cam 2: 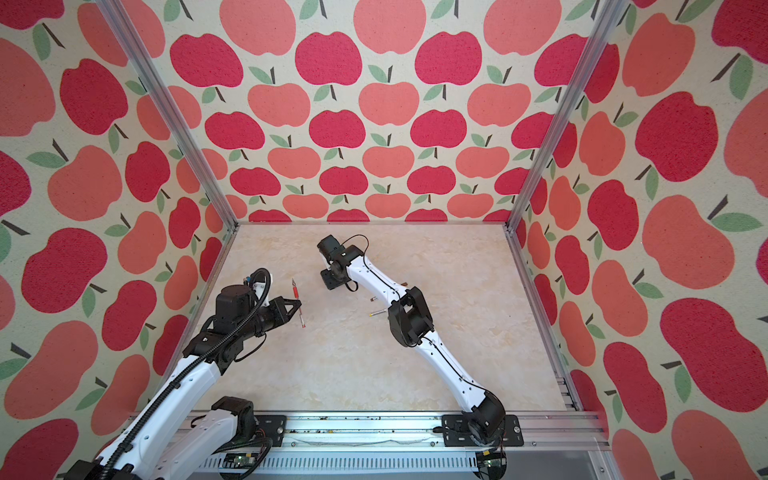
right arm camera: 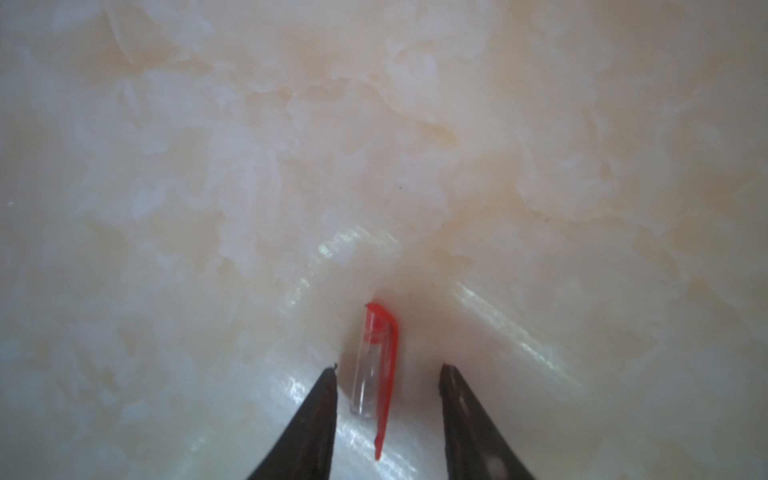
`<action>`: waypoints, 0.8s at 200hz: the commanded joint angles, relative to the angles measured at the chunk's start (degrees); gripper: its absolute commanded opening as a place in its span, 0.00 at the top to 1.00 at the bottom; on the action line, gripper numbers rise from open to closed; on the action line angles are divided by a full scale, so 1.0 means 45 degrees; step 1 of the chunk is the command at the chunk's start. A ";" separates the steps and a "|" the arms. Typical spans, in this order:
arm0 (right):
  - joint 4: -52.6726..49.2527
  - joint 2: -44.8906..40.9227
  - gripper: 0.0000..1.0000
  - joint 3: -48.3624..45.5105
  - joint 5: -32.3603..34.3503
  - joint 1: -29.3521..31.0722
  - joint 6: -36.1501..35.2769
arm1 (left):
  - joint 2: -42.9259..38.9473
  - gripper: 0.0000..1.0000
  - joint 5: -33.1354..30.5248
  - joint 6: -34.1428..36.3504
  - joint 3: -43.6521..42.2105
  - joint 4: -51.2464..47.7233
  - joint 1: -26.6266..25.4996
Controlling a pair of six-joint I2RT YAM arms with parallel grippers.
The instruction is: Insert the pens into the pen caps
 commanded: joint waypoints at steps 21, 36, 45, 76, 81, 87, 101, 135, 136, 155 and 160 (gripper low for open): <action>-0.0679 0.0980 0.71 -0.0014 -0.0430 0.0041 0.0095 | -0.0077 1.00 0.0106 0.0302 -0.0104 0.0151 0.0081; -0.0742 0.1005 0.74 -0.0087 -0.0469 0.0041 0.0100 | -0.0016 1.00 0.0182 0.0357 -0.0096 0.0218 0.0086; -0.0750 0.0988 0.76 -0.0145 -0.0494 0.0041 0.0115 | -0.0009 1.00 0.0220 0.0396 -0.0114 0.0292 0.0052; -0.0735 0.0807 0.81 -0.0298 -0.0618 -0.0032 0.0218 | 0.0210 1.00 0.0434 0.0643 -0.0067 0.0454 0.0029; -0.0663 0.0702 0.81 -0.0373 -0.0668 -0.0054 0.0297 | 0.0261 1.00 0.0485 0.0698 -0.0022 0.0449 0.0000; -0.0491 0.0535 0.82 -0.0600 -0.0743 -0.0093 0.0391 | 0.0312 1.00 0.0509 0.0790 0.0032 0.0444 -0.0025; 0.0171 -0.0120 0.82 -0.1453 -0.0855 -0.0183 0.0643 | 0.0410 1.00 0.0534 0.0969 0.0157 0.0416 -0.0088; 0.2249 -0.1945 0.82 -0.3808 -0.1960 -0.0626 0.1736 | 0.0589 1.00 0.0951 0.1264 0.0258 0.0625 -0.0171; 0.2326 -0.2003 0.82 -0.3885 -0.2008 -0.0644 0.1775 | 0.0600 1.00 0.0987 0.1279 0.0258 0.0647 -0.0169; 0.4023 -0.3346 0.82 -0.5555 -0.2971 -0.1052 0.2605 | 0.0932 1.00 0.1460 0.1496 0.0331 0.0871 -0.0270; 0.4526 -0.3726 0.82 -0.6065 -0.3183 -0.1151 0.2791 | 0.1040 1.00 0.1551 0.1559 0.0365 0.0933 -0.0328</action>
